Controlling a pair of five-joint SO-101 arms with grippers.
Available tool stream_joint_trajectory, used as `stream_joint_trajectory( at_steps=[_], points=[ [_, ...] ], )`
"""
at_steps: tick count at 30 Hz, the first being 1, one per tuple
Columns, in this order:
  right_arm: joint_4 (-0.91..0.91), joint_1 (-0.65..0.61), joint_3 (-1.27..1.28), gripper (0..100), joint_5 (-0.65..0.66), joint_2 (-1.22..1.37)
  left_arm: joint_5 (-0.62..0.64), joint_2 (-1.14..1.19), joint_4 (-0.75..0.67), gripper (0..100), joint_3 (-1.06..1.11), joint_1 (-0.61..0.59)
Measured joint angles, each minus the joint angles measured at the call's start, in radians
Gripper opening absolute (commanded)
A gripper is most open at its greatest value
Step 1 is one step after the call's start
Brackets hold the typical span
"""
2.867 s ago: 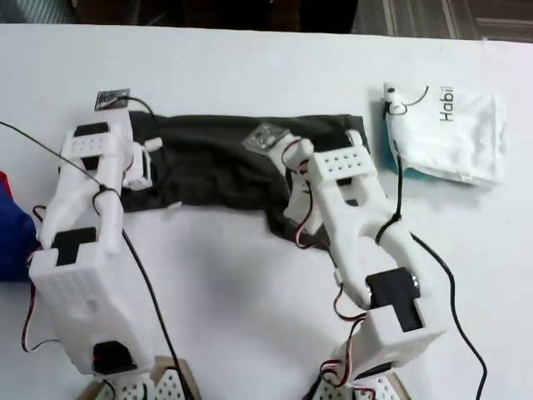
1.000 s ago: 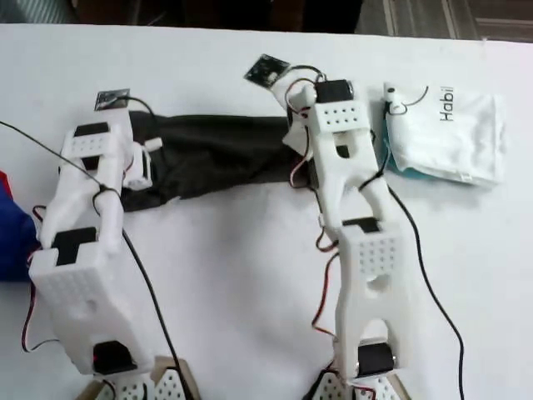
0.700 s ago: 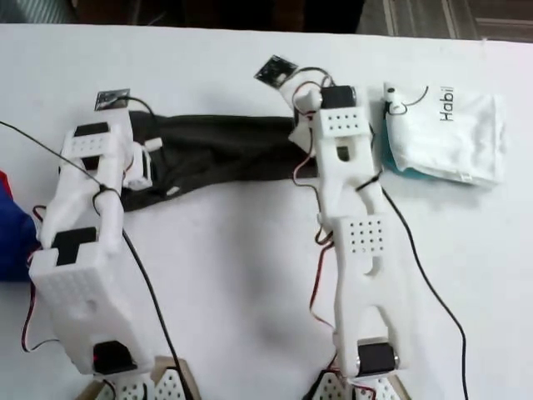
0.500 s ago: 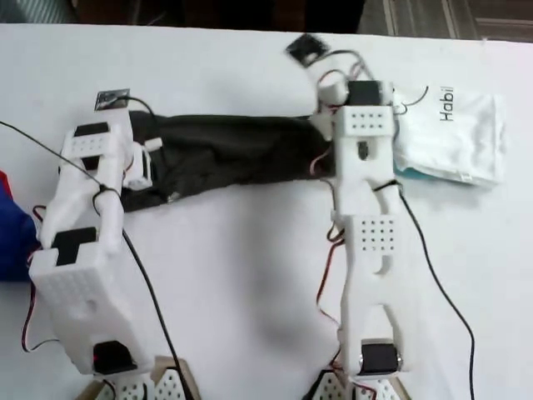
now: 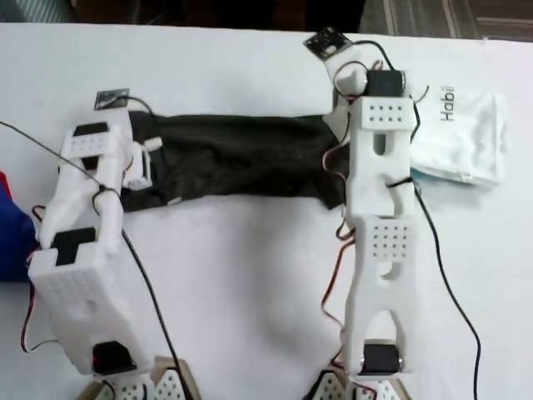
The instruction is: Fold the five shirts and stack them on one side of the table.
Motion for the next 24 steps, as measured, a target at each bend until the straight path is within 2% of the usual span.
stream_joint_trajectory(
  at_steps=[4, 9, 14, 18, 24],
  points=[
    [-0.089, -0.012, 0.199, 23.5, -0.006, -0.046, 0.000, 0.000, 0.000, 17, 0.000, 0.000],
    [-0.213, -0.043, 0.296, 23.5, -0.060, -0.046, 0.000, 0.000, 0.000, 17, 0.000, 0.000],
    [-0.135, -0.049, 0.299, 23.3, -0.064, 0.015, 0.000, 0.000, 0.000, 17, 0.000, 0.000],
    [-0.021, -0.046, 0.299, 21.8, 0.011, 0.055, 0.000, 0.000, 0.000, 17, 0.000, 0.000],
    [-0.003, -0.018, 0.322, 18.4, 0.044, 0.052, 0.000, 0.000, 0.000, 17, 0.000, 0.000]
  ],
)
